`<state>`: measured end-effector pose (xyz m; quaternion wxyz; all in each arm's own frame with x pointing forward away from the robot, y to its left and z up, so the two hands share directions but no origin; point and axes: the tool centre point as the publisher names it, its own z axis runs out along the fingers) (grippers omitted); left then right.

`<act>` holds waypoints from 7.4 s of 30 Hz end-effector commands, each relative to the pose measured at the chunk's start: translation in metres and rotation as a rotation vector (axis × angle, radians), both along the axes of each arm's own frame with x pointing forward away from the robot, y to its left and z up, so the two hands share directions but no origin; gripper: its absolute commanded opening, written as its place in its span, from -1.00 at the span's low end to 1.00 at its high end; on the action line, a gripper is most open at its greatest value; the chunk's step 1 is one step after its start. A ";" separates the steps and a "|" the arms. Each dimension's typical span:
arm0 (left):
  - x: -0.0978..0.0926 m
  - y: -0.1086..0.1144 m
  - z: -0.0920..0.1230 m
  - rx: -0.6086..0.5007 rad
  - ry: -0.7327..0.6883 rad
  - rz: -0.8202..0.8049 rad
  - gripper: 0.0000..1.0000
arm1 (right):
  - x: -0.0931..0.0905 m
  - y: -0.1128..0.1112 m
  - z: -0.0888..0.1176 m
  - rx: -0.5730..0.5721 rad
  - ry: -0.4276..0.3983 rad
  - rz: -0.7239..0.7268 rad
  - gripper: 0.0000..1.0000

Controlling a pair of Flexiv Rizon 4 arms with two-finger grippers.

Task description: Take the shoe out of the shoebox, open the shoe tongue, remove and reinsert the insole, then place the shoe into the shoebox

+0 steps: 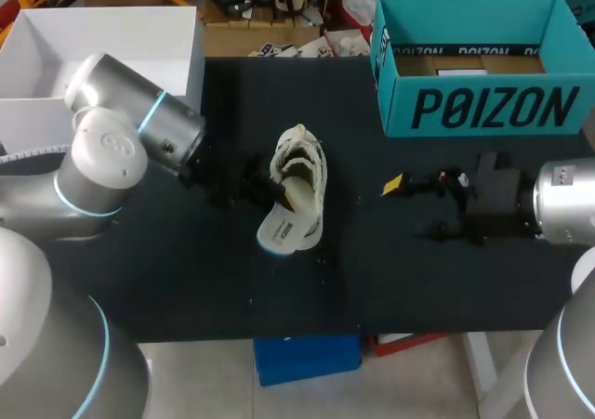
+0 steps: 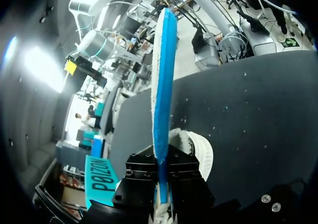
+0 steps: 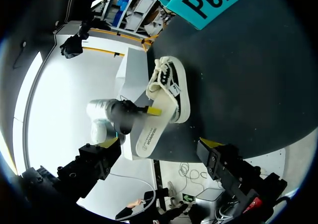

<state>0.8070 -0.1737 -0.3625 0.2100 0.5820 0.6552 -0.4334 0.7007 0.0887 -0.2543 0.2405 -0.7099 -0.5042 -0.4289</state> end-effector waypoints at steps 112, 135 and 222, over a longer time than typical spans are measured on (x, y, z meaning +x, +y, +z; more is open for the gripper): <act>0.035 0.000 -0.011 0.016 -0.083 0.010 -1.00 | 0.000 0.000 0.000 -0.001 0.001 0.000 1.00; 0.020 0.001 0.008 -0.018 -0.076 0.008 -0.26 | 0.000 0.000 0.000 -0.001 0.001 0.000 1.00; 0.016 -0.013 -0.025 0.094 -0.038 -0.030 -0.89 | 0.000 0.000 0.000 -0.001 0.001 0.000 1.00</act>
